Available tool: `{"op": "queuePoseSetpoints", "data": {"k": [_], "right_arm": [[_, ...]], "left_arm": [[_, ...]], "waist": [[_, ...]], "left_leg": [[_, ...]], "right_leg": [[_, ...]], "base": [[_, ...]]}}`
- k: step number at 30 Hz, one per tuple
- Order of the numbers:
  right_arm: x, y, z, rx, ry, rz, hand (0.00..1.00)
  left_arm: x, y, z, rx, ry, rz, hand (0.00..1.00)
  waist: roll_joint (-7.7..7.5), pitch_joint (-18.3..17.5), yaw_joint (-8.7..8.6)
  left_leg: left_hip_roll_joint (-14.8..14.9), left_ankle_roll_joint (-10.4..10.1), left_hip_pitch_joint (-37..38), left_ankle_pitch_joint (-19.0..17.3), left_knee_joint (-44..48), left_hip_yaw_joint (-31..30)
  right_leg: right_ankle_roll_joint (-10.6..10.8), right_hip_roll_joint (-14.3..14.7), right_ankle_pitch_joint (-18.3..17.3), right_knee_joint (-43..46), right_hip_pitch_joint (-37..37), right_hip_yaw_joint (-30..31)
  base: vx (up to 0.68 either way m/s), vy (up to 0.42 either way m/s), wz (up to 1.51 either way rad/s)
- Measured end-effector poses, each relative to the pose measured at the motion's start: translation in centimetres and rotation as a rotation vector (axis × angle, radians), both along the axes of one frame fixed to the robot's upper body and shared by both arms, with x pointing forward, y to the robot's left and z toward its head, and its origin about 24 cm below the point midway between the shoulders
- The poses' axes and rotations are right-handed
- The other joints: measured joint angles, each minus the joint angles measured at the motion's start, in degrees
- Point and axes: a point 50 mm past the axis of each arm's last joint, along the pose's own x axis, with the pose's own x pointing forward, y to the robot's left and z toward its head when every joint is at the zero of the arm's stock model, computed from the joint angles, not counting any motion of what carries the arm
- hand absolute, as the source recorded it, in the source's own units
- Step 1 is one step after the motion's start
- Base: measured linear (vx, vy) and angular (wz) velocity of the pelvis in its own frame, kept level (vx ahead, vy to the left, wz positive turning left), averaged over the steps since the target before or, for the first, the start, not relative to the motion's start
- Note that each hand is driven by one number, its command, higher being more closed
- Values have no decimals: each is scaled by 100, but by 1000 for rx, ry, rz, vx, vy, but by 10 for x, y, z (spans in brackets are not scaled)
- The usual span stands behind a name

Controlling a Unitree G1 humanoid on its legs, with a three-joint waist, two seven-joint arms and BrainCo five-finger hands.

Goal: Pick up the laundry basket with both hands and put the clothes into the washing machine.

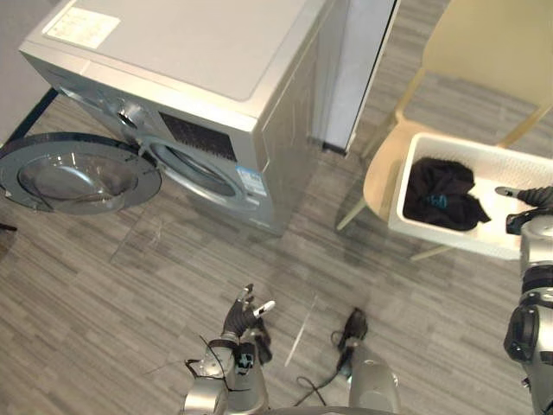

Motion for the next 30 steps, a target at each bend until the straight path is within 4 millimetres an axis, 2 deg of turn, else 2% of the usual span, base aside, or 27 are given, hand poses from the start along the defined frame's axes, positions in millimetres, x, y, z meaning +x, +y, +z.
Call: {"op": "queuePoseSetpoints", "data": {"k": [3,5,10,13,17,19,25,27,30], "right_arm": [[9,1,41,-3,-112,45,0],[13,5,54,-52,-92,95,0],[28,18,48,-144,82,180,0],[31,19,47,-196,172,194,0],[19,-1,63,-309,256,127,0],[16,-5,66,-331,281,112,0],[17,-3,66,-386,350,141,0],[14,-7,73,-401,355,131,0],[3,-19,93,-454,352,95,0]], "left_arm": [[9,-3,16,-42,-78,9,0],[13,-8,20,-55,-93,-12,0],[19,-15,26,-72,-122,-44,0],[21,-17,33,-77,-148,-54,0],[31,-20,49,-85,-222,-67,0],[35,-20,55,-89,-247,-70,0],[41,-21,66,-156,-285,-58,0],[41,-21,69,-191,-293,-48,0],[43,-21,78,-247,-328,-36,0]], "waist": [[5,296,4],[-3,404,-9],[-23,446,18],[-25,451,41],[-26,576,162],[-35,585,149],[-59,636,158],[-62,688,152],[-70,693,132]], "left_leg": [[8,0,-329,0,48,133],[11,23,-578,9,87,139],[-6,123,-1064,335,-19,101],[-23,106,-1308,399,-23,34],[-66,72,-1539,482,-46,5],[-93,69,-1630,550,-111,-8],[-130,28,-1898,722,-216,28],[-169,16,-1917,753,-264,42],[-238,6,-2020,912,-493,147]], "right_leg": [[-11,-179,-93,399,-554,-31],[-53,-312,-185,685,-876,-140],[-225,-512,-369,1190,-1458,-323],[-299,-636,-560,1529,-1749,-372],[-352,-795,-807,1970,-2121,-365],[-387,-860,-899,2138,-2282,-377],[-509,-998,-1131,2611,-2809,-302],[-505,-1066,-1242,2787,-2940,-252],[-568,-1164,-1337,3018,-3254,-198]], "base": [[-84,-4,-13],[-55,-29,6],[40,-61,20],[58,-91,26],[35,-103,13],[19,-96,13],[25,-114,7],[8,-128,10],[-8,-121,13]]}}
